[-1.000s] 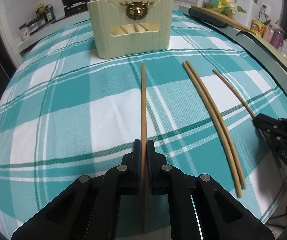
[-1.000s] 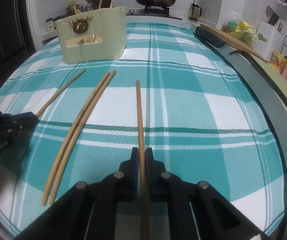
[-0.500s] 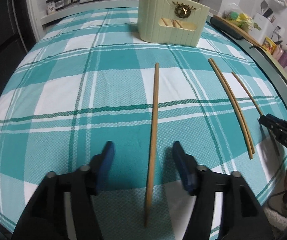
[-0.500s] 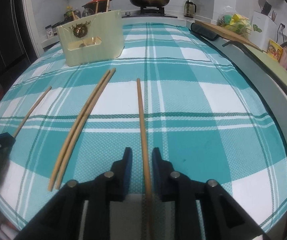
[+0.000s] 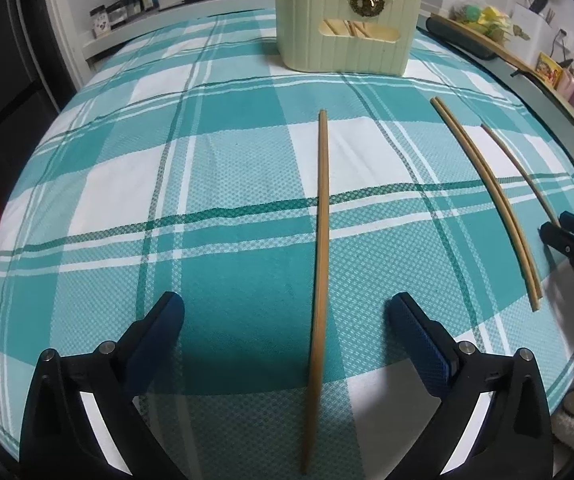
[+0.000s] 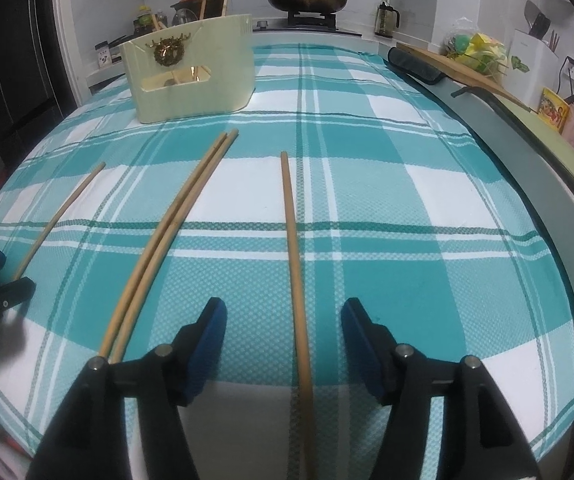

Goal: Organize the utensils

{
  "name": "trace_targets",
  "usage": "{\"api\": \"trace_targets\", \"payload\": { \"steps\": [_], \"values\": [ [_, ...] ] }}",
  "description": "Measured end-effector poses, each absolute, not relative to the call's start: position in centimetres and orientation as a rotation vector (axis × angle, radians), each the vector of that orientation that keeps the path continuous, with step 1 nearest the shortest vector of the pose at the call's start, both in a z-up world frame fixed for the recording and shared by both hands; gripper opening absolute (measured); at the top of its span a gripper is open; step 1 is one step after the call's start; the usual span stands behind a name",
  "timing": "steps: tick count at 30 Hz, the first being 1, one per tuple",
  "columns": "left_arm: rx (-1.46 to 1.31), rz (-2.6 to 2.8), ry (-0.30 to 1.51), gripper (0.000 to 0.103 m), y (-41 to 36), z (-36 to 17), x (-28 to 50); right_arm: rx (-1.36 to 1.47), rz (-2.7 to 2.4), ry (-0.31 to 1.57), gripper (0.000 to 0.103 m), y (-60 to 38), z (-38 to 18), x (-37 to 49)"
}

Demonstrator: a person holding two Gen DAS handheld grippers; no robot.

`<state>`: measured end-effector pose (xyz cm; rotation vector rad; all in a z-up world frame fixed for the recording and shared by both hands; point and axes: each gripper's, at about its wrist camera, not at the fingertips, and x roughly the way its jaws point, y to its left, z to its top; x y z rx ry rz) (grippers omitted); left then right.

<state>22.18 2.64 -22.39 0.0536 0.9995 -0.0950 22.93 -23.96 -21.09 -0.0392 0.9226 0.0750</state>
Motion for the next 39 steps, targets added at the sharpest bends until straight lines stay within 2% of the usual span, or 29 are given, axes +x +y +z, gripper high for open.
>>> {"api": "trace_targets", "payload": {
  "steps": [10,18,21,27,39],
  "values": [
    [0.057,-0.095,0.994,0.103,2.7,-22.5,21.9,-0.042,0.06,0.917,0.081,-24.2,-21.5,23.2],
    [0.038,-0.104,0.998,0.103,2.9,-22.5,21.7,-0.042,0.074,0.903,0.082,-24.3,-21.5,23.0],
    [0.043,-0.1,1.024,0.103,2.9,-22.5,21.8,-0.034,0.081,0.916,0.089,-24.5,-21.6,23.1],
    [0.064,-0.141,1.01,0.103,2.8,-22.5,22.5,-0.06,0.077,0.932,0.089,-24.2,-21.5,23.1],
    [0.034,-0.353,1.133,0.102,3.5,-19.5,28.9,-0.092,0.314,1.201,0.088,-25.2,-20.5,28.5]
  ]
}}
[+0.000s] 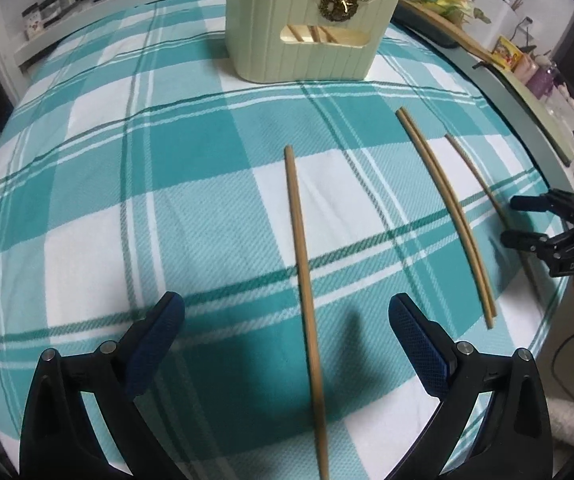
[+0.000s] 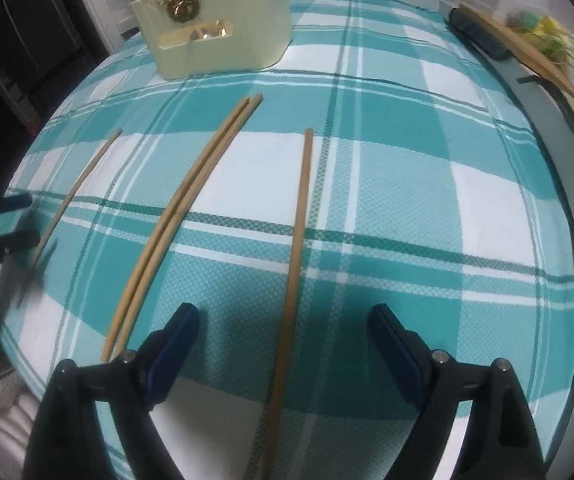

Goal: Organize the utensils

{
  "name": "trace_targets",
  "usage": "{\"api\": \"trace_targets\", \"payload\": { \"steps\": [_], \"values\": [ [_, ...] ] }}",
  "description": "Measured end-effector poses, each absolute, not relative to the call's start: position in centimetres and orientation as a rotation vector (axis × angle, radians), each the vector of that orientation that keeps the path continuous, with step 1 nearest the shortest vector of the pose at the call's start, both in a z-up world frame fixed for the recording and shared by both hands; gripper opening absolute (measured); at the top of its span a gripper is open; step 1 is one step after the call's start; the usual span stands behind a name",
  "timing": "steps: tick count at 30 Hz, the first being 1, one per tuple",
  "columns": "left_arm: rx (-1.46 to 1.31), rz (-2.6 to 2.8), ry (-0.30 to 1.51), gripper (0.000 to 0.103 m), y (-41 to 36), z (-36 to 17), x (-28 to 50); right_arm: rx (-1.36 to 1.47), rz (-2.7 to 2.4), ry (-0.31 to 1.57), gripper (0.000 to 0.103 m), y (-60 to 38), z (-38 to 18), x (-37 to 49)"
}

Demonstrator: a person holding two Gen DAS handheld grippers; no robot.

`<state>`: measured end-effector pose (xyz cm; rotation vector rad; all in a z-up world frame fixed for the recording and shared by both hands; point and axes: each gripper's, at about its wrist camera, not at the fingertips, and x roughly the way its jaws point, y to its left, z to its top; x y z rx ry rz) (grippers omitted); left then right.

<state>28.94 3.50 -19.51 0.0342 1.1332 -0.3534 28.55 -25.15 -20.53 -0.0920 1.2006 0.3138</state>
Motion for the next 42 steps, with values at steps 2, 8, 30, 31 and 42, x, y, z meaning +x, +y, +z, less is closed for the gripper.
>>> {"api": "trace_targets", "payload": {
  "steps": [2,8,30,31,42],
  "values": [
    [0.046,-0.351,1.14,0.094,2.9,-19.6,30.9,-0.122,0.339,1.213,0.078,-24.7,-20.4,30.2],
    [0.168,-0.331,1.161,0.068,0.0,-21.2,34.6,-0.16,0.308,1.193,0.048,-23.6,-20.4,35.6],
    [-0.038,-0.389,0.794,0.004,2.9,-7.9,31.6,0.093,0.342,0.83,0.006,-24.2,-9.2,34.6],
    [-0.044,-0.391,0.771,0.004,3.0,-7.0,31.2,0.097,0.345,0.803,0.006,-24.2,-8.2,34.0],
    [-0.087,-0.403,0.61,0.004,4.2,-1.9,28.2,0.059,0.337,0.537,0.005,-23.4,-1.0,28.4]
  ]
}}
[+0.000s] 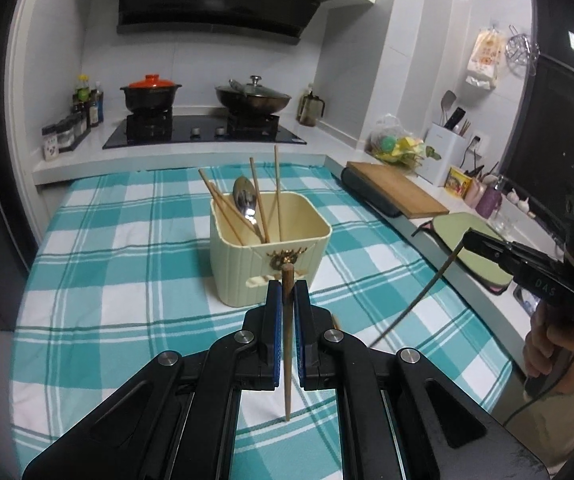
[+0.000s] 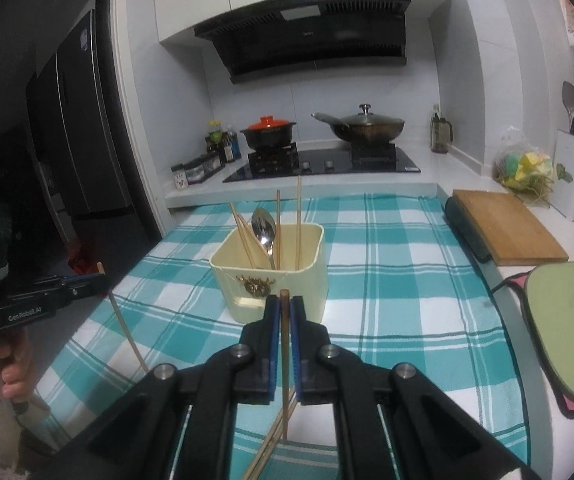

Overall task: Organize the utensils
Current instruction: 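Lift both held chopsticks and carry them upright over the cream holder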

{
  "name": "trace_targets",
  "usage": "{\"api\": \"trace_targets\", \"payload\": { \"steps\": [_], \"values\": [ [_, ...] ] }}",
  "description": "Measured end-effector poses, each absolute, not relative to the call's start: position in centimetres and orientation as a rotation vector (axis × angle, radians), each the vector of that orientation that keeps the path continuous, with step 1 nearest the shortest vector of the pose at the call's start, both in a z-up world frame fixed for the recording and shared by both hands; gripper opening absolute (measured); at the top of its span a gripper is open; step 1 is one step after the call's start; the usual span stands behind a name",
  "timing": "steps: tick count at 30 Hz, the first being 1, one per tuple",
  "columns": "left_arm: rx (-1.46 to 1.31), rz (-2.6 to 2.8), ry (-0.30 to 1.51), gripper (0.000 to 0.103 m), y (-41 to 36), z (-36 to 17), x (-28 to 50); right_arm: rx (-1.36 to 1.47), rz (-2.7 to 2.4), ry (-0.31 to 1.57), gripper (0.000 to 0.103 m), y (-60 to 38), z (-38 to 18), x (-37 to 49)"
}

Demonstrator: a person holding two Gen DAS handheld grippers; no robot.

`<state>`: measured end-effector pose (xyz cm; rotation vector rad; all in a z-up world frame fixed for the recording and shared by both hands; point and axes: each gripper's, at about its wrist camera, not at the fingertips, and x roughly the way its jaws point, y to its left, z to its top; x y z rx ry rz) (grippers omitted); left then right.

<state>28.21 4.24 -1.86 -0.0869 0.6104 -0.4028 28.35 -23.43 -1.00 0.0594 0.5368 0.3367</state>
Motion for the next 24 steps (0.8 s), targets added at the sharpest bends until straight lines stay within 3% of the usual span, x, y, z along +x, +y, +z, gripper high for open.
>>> {"api": "trace_targets", "payload": {
  "steps": [16,24],
  "values": [
    [-0.141,-0.379,0.564,0.004,6.4,-0.5,28.0,0.021,0.322,0.418,0.005,-22.2,2.1,27.3],
    [-0.169,-0.377,0.496,0.004,8.0,3.5,28.9,0.027,0.318,0.401,0.005,-22.7,4.0,29.2]
  ]
}}
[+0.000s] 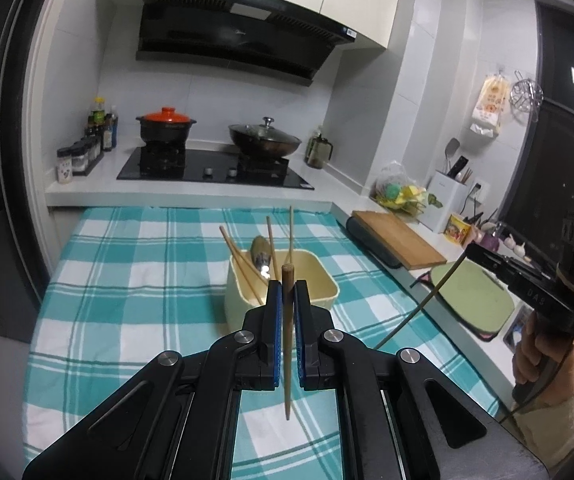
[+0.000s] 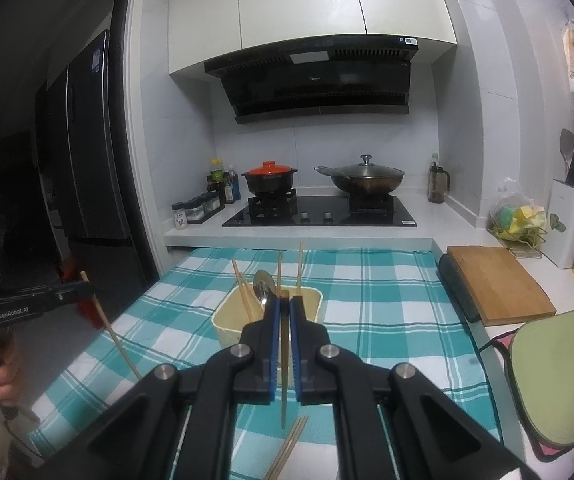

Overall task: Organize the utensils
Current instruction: 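Lift both held chopsticks and carry them upright over the cream holder, then open both tools to drop the chopsticks into the holder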

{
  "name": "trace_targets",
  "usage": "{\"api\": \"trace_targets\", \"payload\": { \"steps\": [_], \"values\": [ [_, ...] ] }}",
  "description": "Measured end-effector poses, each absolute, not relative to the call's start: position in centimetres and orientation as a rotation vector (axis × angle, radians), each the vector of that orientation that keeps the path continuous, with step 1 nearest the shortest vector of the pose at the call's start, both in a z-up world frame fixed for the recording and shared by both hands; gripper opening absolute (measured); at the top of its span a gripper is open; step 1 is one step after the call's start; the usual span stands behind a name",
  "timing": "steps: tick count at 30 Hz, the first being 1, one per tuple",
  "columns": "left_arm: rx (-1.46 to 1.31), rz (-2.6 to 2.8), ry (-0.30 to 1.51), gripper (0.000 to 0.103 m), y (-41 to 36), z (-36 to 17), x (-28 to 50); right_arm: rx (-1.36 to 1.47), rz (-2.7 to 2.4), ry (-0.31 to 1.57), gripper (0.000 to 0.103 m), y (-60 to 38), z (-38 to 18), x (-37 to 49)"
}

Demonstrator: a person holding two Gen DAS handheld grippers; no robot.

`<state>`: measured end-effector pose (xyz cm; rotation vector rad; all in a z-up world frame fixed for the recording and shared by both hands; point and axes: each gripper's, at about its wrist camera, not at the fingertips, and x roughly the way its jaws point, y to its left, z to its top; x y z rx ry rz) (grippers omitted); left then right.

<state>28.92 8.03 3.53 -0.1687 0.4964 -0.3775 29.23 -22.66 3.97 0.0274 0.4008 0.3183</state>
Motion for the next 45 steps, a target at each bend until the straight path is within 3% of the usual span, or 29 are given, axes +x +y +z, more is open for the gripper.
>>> {"api": "trace_targets", "payload": {
  "steps": [10,16,22,32,33,35,36,37,38,40,45],
  "values": [
    [-0.172,-0.36,0.37,0.004,7.6,9.8,33.5,0.015,0.329,0.291,0.005,-21.7,10.5,33.6],
    [-0.161,-0.331,0.337,0.004,6.4,10.9,37.9,-0.008,0.336,0.244,0.005,-19.8,12.7,37.2],
    [-0.147,-0.31,0.42,0.004,5.0,8.1,43.0,-0.023,0.366,0.331,0.005,-17.7,10.5,42.3],
    [-0.146,-0.297,0.67,0.006,3.2,-0.8,50.9,-0.005,0.441,0.67,0.005,-15.2,1.5,52.3],
    [-0.148,-0.289,0.691,0.009,3.1,-1.4,51.5,-0.012,0.437,0.691,0.007,-14.8,0.7,52.9],
    [-0.148,-0.269,0.723,0.037,3.2,-2.1,51.9,-0.022,0.424,0.72,0.029,-14.2,-0.3,54.2],
    [-0.149,-0.26,0.724,0.044,3.4,-2.1,51.8,-0.012,0.418,0.718,0.049,-14.0,-0.3,54.6],
    [-0.147,-0.253,0.713,0.056,3.7,-1.9,51.3,0.01,0.407,0.7,0.053,-14.3,0.0,54.7],
    [-0.136,-0.244,0.696,0.066,4.0,-1.6,50.6,0.03,0.399,0.678,0.053,-14.5,0.4,54.6],
    [-0.102,-0.219,0.672,0.076,4.7,-0.9,49.1,0.069,0.4,0.64,0.053,-15.3,1.6,53.9],
    [0.02,-0.204,0.703,0.088,6.1,-0.7,44.3,0.041,0.366,0.56,0.053,-17.6,4.2,50.1]
  ]
}}
